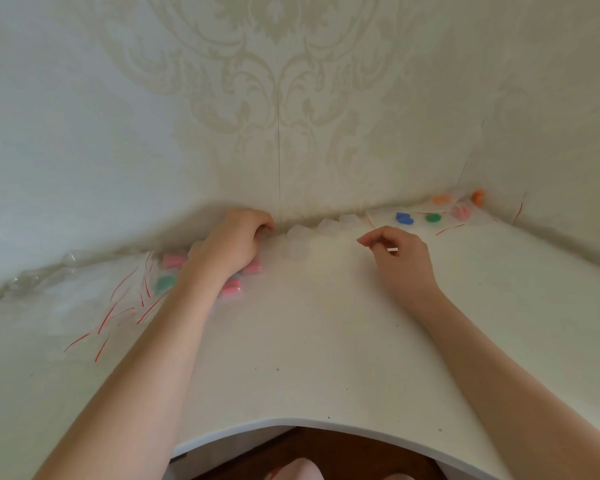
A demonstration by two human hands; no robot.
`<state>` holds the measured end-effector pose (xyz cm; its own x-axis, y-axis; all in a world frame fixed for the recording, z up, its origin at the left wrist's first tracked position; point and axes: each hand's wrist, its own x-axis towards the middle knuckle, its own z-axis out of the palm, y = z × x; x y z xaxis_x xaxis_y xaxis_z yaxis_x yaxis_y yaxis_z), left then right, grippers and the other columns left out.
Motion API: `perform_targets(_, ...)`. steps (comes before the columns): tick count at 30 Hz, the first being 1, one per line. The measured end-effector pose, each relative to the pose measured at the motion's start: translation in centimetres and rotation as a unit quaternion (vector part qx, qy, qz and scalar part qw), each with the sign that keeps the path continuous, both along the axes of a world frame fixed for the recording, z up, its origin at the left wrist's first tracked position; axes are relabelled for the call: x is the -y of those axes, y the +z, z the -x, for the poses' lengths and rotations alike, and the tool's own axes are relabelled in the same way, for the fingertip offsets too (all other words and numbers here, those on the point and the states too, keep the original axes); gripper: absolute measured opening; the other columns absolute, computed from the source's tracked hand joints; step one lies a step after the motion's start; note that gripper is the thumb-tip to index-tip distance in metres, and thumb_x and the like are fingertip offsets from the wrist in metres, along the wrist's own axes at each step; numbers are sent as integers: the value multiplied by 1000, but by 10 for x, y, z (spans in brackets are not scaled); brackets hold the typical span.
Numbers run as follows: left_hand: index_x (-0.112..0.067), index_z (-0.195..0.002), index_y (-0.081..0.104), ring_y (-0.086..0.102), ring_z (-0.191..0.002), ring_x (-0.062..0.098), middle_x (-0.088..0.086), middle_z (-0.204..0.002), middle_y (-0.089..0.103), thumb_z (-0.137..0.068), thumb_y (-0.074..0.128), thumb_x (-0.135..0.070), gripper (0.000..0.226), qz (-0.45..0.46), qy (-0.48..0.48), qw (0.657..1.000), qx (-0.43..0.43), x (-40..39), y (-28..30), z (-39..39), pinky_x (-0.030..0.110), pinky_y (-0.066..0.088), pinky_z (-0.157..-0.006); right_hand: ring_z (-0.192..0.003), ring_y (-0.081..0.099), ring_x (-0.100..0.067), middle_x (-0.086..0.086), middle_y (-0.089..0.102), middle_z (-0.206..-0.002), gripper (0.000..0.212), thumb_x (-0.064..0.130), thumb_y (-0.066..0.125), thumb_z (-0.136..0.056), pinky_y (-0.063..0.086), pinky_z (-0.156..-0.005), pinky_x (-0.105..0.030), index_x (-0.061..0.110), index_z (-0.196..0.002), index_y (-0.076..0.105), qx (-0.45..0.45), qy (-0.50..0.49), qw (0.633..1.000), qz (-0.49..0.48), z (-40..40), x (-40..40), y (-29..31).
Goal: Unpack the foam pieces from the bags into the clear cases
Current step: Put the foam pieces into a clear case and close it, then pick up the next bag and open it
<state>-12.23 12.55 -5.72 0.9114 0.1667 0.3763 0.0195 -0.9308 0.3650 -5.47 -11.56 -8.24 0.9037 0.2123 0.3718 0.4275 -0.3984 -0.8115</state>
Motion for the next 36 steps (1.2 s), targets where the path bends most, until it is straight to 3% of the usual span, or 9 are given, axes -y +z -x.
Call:
perform_targets(3,-16,-105,68,58,-105,28,9,-109,66,-80,50,8,39,-45,-4,999,-10,3,-5,-5,33,44,-89,-72,55,2,15,64,-88,33,2,44,-89,38,-62,-1,20,-88,71,-3,-23,1000,5,-3,4,0)
perform_targets(8,-16,-102,70,59,-104,28,9,-108,68,-82,52,4,33,-80,-25,997,2,11,-8,-9,31,38,-92,-76,51,-3,7,61,-102,35,-1,41,-87,35,-62,0,15,-102,69,6,-104,994,-12,-10,18,5)
perform_targets(13,-18,-109,67,59,-107,28,7,-116,65,-89,46,-8,30,-89,-42,995,-16,33,-9,-10,37,46,-90,-99,55,-19,-7,57,-125,42,-4,42,-83,33,-78,-16,12,-117,62,28,-190,981,-11,-30,35,8)
perform_targets(16,-29,-114,62,57,-111,22,-5,-119,63,-93,42,-15,32,-82,-20,996,-34,46,-13,-9,41,42,-91,-117,48,-30,-9,43,-140,55,-3,44,-84,38,-90,-29,17,-134,47,19,-185,978,94,-49,40,6)
perform_targets(19,-34,-116,58,56,-113,18,-9,-125,59,-94,38,-13,37,-75,-13,997,-25,51,-17,-11,41,36,-94,-136,28,-28,-2,29,-152,61,-1,43,-87,35,-99,-43,20,-144,34,30,-199,937,287,-70,45,11)
perform_targets(23,-27,-126,54,52,-120,18,-6,-134,52,-94,38,-7,41,-72,-32,997,-13,53,-18,-13,27,25,-81,-141,21,-22,-3,33,-150,53,5,35,-93,28,-101,-41,20,-144,32,44,-210,870,445,-95,52,5)
perform_targets(26,-26,-120,57,51,-120,17,-8,-131,53,-93,40,-6,39,-66,-55,996,7,53,-23,-17,31,34,-92,-121,46,-29,-11,56,-125,40,7,33,-94,34,-93,-36,18,-127,51,12,-233,880,413,-105,51,-4)
perform_targets(31,-17,-109,65,56,-109,25,2,-115,63,-87,49,0,32,-69,-103,989,80,52,-29,-22,40,45,-91,-103,56,-30,-13,64,-105,26,10,44,-95,40,-77,-33,13,-105,68,46,-265,902,338,-107,49,-6)
perform_targets(36,-15,-92,66,59,-87,11,-5,-94,64,-85,49,7,28,155,-107,968,163,73,-16,-15,9,42,-78,-92,60,-24,-14,65,-101,13,11,58,-88,37,-76,-22,7,-94,69,80,-249,965,23,-91,48,9)
